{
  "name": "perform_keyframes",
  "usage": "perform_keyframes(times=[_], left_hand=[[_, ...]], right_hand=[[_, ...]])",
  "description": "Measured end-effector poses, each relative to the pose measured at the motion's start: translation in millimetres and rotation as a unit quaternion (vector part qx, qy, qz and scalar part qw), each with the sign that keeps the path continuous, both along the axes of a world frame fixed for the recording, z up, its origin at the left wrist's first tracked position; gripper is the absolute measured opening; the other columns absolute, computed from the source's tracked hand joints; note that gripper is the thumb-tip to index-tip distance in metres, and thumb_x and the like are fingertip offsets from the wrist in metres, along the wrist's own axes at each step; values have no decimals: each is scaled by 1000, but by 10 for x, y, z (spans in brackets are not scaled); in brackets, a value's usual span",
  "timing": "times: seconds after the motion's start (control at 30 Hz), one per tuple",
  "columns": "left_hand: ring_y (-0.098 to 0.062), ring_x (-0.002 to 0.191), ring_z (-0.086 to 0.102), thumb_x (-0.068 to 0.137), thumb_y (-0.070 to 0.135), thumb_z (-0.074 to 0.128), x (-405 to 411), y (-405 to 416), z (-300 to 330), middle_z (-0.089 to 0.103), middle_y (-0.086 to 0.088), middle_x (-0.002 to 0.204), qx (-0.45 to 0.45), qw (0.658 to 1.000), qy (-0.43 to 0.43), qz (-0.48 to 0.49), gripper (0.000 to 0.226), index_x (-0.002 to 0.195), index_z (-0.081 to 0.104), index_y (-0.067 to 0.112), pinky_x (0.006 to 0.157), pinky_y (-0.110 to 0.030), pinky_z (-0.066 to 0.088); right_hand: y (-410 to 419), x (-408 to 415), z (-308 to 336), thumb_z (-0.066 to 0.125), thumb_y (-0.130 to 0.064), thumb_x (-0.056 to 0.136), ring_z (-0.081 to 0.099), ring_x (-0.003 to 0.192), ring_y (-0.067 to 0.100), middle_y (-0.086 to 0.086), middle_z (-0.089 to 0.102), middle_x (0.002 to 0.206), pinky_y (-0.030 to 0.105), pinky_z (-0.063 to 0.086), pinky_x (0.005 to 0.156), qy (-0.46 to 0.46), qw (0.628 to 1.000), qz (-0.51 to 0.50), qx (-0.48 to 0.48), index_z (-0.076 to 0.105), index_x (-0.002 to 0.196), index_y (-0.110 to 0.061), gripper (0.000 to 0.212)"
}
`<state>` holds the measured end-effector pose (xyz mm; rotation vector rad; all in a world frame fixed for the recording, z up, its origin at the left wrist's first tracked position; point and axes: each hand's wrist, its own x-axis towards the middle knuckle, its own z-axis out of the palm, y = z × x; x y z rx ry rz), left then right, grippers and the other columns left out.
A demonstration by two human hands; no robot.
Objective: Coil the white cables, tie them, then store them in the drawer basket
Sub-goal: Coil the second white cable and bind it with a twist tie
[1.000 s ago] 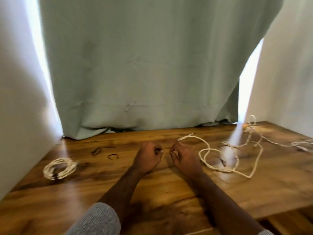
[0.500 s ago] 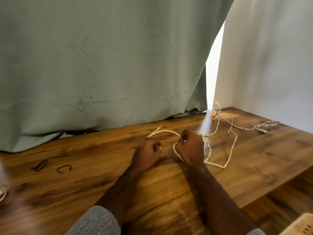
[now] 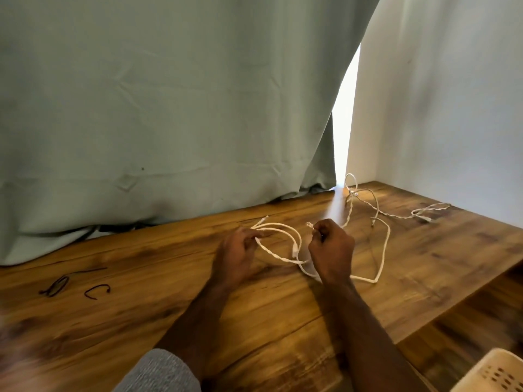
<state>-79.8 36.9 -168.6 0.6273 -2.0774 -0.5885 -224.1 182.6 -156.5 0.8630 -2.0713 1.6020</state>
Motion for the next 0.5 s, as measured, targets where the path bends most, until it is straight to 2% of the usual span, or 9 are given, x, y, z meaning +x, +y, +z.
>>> perform_keyframes(times=[0.17,0.27,0.3,0.37,0.43,0.5], left_hand=[[-11,90,66,89,8,68,242,-94,80,73,6,100,81,984,152,47,23,102,77,25,79,-34,56],[-14,84,69,89,12,67,309,-129,56,74,6,98,114,976,174,58,22,107,76,23,75,-42,60],[-14,85,69,90,14,67,329,-142,46,74,7,97,113,976,177,60,22,107,76,23,75,-44,61],[-14,85,70,90,14,67,387,-164,52,74,6,96,102,974,188,73,21,107,75,22,75,-46,61],[-14,84,69,89,12,67,461,-153,96,75,4,95,69,975,189,93,20,105,76,19,75,-43,60],[-15,86,68,88,8,67,550,-116,149,75,2,97,32,976,187,112,21,103,77,18,78,-38,58]], right_hand=[[8,-21,-18,60,5,88,71,86,20,3,76,92,34,56,84,32,998,30,-53,74,98,-9,22],[56,76,20,59,7,80,66,96,4,-6,73,99,23,52,86,82,983,152,-68,73,102,-16,35],[65,126,27,61,2,78,63,103,2,-7,71,107,23,50,89,115,971,205,-52,71,109,-18,39],[43,231,20,68,-16,79,58,120,8,-9,66,126,32,44,98,187,947,260,20,62,127,-24,49],[-15,287,10,68,-34,87,54,126,11,-11,59,135,39,40,97,244,940,228,73,54,135,-32,50],[-69,331,17,59,-40,96,56,121,11,-13,61,131,43,41,92,279,936,193,92,56,130,-34,35]])
